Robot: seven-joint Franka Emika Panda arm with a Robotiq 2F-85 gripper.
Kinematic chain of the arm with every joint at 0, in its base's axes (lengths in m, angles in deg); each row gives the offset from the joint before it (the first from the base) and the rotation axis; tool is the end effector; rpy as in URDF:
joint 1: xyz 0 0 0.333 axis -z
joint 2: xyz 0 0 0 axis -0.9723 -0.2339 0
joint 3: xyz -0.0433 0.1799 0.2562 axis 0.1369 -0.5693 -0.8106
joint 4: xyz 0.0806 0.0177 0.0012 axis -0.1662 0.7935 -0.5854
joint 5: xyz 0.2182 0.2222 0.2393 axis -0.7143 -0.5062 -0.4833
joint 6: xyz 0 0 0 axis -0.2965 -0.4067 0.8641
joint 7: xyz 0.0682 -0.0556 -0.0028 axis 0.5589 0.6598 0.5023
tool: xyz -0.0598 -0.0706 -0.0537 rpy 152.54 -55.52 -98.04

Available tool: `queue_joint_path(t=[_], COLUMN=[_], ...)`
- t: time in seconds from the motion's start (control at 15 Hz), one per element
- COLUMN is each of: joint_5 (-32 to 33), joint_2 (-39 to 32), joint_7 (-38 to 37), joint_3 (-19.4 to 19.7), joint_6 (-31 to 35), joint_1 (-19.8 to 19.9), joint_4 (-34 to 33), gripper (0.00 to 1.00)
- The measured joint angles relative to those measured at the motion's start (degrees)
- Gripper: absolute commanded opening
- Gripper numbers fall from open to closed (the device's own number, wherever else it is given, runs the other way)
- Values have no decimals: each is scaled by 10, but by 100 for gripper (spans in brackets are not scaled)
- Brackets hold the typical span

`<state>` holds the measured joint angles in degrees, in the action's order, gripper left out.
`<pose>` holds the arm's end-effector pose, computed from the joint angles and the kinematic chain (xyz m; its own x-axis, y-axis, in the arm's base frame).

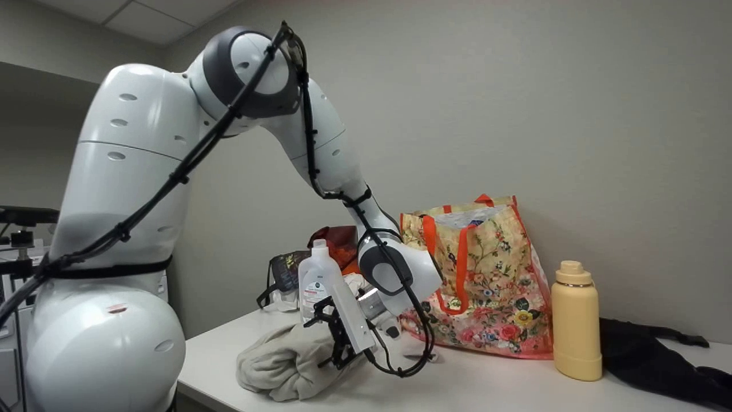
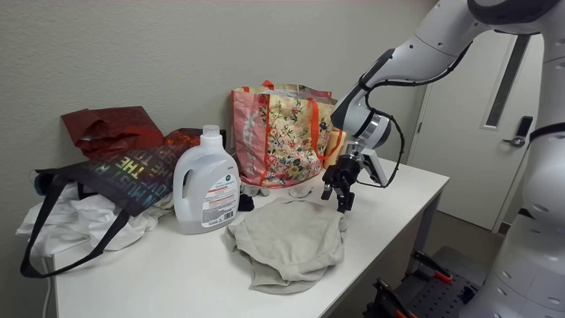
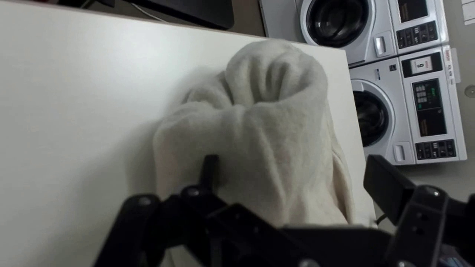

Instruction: Put the cloth on the table in the bag

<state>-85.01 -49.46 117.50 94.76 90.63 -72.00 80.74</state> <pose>0.4353 -0.0218 0.2100 0.9370 0.1767 -0.3013 -0.1295 -0.6254 -0.7695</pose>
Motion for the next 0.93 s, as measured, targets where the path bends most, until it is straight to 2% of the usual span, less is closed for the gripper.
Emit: queue_joint_path(t=[0.53, 0.8, 0.87, 0.93], joint_5=[-7, -23, -35, -47], joint_2=[-40, -50, -51, -51], joint_7=[20, 23, 28, 30], joint_3=[-19, -48, -58, -66], joint_6=[86, 91, 85, 78], joint_1=[0, 0, 0, -1], joint_4=[6, 14, 15, 17], gripper=[100, 100, 98, 74])
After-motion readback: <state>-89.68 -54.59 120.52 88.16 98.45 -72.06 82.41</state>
